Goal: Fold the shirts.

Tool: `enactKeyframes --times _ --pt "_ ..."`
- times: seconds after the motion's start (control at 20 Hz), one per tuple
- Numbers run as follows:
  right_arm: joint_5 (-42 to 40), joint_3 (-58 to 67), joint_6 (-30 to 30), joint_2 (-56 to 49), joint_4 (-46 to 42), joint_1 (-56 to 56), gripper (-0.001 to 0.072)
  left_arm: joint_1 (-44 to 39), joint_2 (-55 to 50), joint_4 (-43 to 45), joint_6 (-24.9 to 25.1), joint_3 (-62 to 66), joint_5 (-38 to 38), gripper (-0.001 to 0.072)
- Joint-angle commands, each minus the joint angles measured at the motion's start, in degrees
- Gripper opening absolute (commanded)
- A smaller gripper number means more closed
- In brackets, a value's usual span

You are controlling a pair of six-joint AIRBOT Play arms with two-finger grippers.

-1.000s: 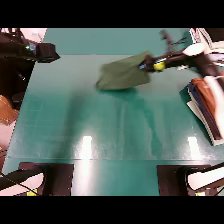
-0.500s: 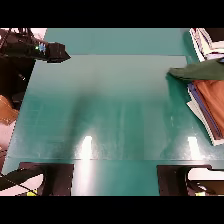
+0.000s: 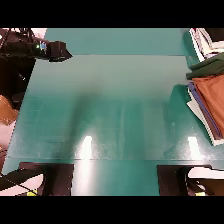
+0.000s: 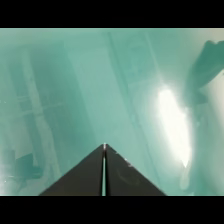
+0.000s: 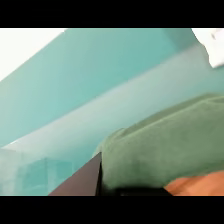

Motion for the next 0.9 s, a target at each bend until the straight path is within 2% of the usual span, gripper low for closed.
enactKeyframes --times 0.0,0.2,0.6,0.65,0.75,0.8,0.85 --pt "5.8 6.5 1.4 0.0 -2.6 -1.1 0.0015 0.0 0.0 -0.1 -0.1 0.0 -0.1 0.0026" --pt "8.8 1.2 1.6 3.6 -2.9 -4.6 0.0015 0.0 0.0 -0.1 -0.1 0.0 -0.1 0.0026" --pt "12.3 -23.6 1.6 15.4 -23.6 -15.5 0.0019 0.0 0.0 -0.1 0.4 0.0 -0.1 0.0026" --pt "12.5 -26.5 1.6 16.4 -25.8 -16.9 0.0076 0.0 0.0 0.0 0.4 0.0 -0.1 0.0026" --pt "12.3 -31.1 1.6 18.1 -28.0 -20.0 0.0545 0.0 0.0 -0.1 0.8 0.0 -0.2 0.0026" --pt "12.0 -32.3 1.6 18.7 -27.8 -21.7 0.0628 0.0 0.0 -0.1 1.8 0.0 -0.3 0.0026" --pt "11.8 -32.7 1.6 19.3 -26.8 -22.9 0.0628 0.0 0.0 -0.1 1.9 0.0 -0.6 0.0026"
